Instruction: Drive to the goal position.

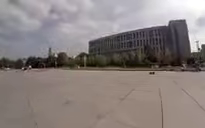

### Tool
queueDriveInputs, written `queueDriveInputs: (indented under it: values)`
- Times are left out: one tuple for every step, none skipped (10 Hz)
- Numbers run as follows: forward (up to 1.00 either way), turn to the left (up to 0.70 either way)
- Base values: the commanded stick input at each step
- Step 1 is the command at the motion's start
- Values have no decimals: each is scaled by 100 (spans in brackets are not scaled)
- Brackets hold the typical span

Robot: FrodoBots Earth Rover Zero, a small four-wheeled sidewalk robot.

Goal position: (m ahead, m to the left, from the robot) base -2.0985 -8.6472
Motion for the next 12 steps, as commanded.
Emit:
queueDriveInputs:
  values:
    - [-8, 61]
    - [19, 67]
    - [35, 68]
    - [33, 66]
    - [25, 49]
    - [21, 42]
    - [18, 36]
    - [17, 35]
    - [13, 32]
    - [0, 70]
    - [7, 60]
    - [21, 42]
